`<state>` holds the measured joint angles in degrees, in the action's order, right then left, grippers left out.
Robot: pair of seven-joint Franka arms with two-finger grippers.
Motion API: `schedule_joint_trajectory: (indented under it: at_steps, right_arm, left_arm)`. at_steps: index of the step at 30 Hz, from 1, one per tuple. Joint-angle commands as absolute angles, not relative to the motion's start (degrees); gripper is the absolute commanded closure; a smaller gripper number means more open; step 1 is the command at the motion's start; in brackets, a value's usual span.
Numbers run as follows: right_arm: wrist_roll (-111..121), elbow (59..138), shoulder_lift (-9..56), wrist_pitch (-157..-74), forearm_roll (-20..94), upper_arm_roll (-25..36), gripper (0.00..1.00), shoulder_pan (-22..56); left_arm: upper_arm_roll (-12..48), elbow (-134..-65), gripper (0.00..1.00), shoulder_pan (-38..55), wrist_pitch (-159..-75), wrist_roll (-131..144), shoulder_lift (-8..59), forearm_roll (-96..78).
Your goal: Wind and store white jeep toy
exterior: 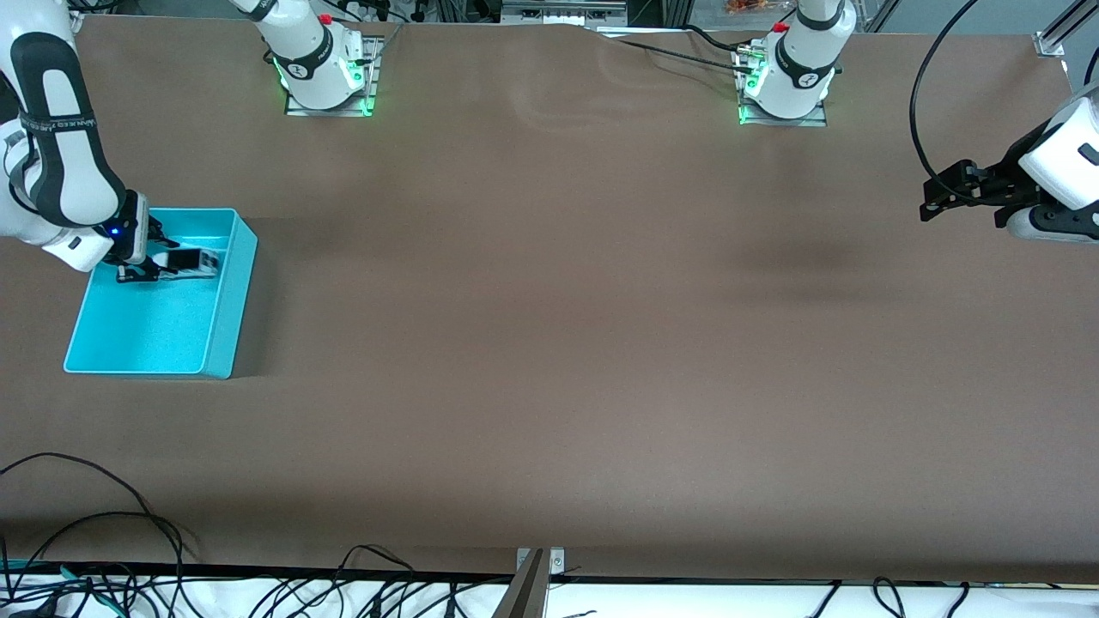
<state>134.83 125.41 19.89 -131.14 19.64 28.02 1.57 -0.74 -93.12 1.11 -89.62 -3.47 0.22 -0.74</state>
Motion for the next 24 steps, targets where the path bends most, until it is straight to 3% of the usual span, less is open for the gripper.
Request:
schedule_joint_trajectory:
  at_steps: [1,7,24]
  right_arm:
    - [136.8,125.1,19.9,-129.6,21.6,27.8,0.0,1.0]
    - [136.1,122.3,19.2,-126.0,22.1,27.6,0.0,1.2]
    - [116.1,105.1,18.9,-105.5,21.1,27.2,0.0,2.6]
  left_arm:
    - [-0.6,-91.1,0.0,0.8,-88.3,-3.0,1.1,-2.1]
    - [-0.6,-91.1,0.0,0.8,-88.3,-3.0,1.1,-2.1]
    - [-0.6,-91.1,0.0,0.8,-88.3,-3.0,1.1,-2.1]
